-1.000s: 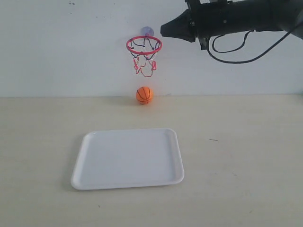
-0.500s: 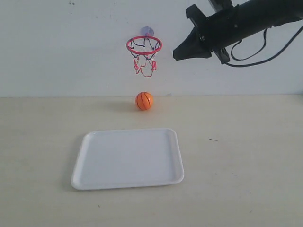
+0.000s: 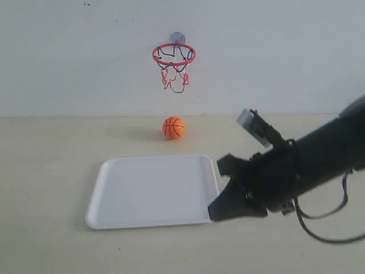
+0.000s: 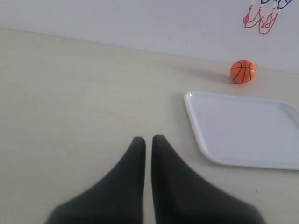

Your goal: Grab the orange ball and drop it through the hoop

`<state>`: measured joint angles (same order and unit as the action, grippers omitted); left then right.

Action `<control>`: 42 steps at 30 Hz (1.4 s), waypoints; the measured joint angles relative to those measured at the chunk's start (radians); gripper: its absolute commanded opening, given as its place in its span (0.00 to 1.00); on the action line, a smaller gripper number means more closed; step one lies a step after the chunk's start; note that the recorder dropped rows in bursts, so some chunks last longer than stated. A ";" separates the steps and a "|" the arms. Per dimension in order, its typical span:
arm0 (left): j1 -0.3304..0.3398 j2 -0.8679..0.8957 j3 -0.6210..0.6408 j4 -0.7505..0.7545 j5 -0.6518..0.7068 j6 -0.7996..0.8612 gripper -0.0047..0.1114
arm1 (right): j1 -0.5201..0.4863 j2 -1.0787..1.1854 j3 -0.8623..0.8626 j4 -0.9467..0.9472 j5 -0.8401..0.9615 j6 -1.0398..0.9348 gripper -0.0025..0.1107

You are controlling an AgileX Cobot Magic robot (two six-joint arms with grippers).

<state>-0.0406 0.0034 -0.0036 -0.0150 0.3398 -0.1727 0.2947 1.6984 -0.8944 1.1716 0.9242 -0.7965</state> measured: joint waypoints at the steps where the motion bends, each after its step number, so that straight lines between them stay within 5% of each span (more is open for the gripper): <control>1: 0.000 0.000 0.000 0.000 0.000 0.000 0.08 | 0.009 -0.027 0.068 0.029 -0.020 -0.033 0.02; 13: 0.000 0.000 0.000 0.000 0.000 0.000 0.08 | 0.014 -0.173 0.420 0.090 -0.060 -0.143 0.02; 42: 0.000 0.000 0.000 0.000 0.000 0.000 0.08 | 0.014 -0.320 0.446 0.026 -0.171 -0.145 0.02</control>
<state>-0.0406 0.0034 -0.0036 -0.0150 0.3398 -0.1727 0.3090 1.3789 -0.4480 1.1973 0.7531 -0.9417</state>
